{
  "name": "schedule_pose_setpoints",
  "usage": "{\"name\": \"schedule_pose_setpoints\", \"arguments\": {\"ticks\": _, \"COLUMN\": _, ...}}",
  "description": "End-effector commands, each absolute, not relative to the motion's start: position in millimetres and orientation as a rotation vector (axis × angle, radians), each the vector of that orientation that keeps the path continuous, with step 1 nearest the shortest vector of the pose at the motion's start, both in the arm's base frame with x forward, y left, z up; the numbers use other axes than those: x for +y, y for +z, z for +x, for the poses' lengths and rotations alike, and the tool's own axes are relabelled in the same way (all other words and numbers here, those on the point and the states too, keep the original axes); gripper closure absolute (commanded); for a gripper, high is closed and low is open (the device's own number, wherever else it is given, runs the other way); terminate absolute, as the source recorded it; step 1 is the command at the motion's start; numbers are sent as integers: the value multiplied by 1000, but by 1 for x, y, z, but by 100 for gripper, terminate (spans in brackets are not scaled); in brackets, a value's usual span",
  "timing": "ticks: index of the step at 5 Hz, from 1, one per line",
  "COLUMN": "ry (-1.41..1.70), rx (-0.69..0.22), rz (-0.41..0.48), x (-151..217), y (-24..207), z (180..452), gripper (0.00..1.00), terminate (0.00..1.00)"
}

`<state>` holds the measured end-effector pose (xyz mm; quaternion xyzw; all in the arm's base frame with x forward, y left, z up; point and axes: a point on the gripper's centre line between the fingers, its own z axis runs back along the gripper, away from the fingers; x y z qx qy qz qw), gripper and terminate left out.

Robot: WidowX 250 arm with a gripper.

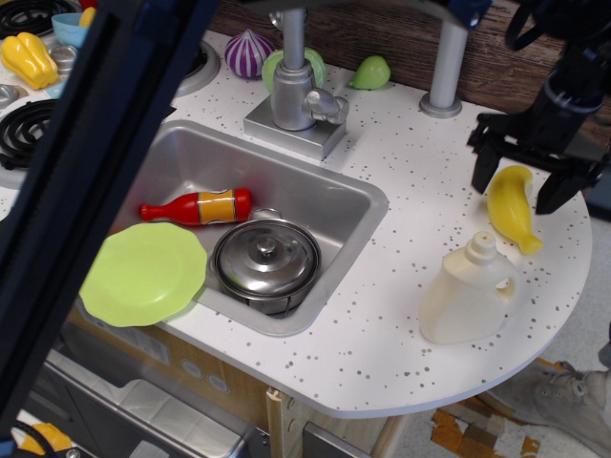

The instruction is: Put banana on plate

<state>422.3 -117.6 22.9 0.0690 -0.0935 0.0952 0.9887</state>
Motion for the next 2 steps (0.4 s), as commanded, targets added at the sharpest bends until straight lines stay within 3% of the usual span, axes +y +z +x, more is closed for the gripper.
{"name": "schedule_pose_setpoints", "arguments": {"ticks": 1, "ry": 214, "rx": -254, "rz": 105, "x": -111, "y": 27, "z": 425, "gripper": 0, "terminate": 0}}
{"name": "schedule_pose_setpoints", "arguments": {"ticks": 2, "ry": 191, "rx": -232, "rz": 92, "x": -110, "y": 36, "z": 422, "gripper": 100, "terminate": 0}}
